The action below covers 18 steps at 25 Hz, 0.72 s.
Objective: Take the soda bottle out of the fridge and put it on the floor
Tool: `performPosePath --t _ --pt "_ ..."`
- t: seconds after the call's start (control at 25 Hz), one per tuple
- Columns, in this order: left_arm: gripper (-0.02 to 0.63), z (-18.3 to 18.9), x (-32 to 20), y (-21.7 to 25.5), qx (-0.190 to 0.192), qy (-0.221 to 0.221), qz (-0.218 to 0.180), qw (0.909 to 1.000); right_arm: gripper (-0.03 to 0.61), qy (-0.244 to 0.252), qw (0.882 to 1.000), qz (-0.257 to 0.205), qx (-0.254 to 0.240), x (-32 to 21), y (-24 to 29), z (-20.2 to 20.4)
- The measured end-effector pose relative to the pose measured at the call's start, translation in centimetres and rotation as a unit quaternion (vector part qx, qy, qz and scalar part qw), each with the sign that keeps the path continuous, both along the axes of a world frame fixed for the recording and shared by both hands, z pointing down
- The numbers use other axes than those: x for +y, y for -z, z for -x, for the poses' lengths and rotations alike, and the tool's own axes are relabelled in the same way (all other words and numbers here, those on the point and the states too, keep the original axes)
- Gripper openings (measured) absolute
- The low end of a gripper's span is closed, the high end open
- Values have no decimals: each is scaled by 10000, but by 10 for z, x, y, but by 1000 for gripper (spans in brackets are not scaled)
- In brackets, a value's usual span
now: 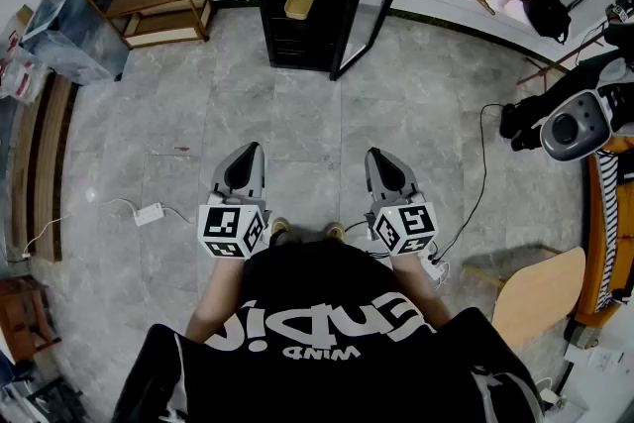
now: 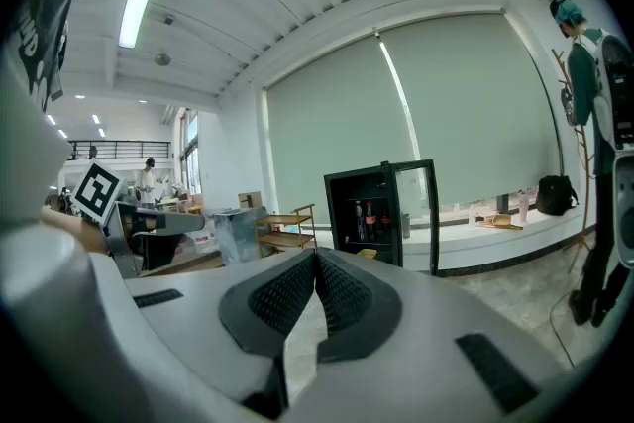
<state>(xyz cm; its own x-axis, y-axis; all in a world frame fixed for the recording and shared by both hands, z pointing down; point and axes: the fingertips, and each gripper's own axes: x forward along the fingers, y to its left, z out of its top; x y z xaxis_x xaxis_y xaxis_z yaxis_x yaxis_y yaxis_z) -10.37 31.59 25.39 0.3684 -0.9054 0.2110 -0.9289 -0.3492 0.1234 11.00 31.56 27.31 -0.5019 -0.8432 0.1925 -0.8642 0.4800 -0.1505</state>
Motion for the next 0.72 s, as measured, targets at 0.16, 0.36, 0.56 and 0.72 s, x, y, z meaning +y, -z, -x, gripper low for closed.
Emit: performPosePath --t 0.16,0.36,0.56,0.72 --pt "8 5 -2 1 106 -65 19 9999 25 -72 9998 -25 -175 1 2 9" --pt "8 30 -5 -2 20 -229 30 9997 25 -178 9994 -37 -310 4 5 34" --pt "8 51 -9 -9 -32 -452 27 9990 25 -275 9990 -8 -339 13 -2 50" --pt "8 60 -13 -16 10 -546 92 9985 25 -429 9988 66 -224 12 -10 53"
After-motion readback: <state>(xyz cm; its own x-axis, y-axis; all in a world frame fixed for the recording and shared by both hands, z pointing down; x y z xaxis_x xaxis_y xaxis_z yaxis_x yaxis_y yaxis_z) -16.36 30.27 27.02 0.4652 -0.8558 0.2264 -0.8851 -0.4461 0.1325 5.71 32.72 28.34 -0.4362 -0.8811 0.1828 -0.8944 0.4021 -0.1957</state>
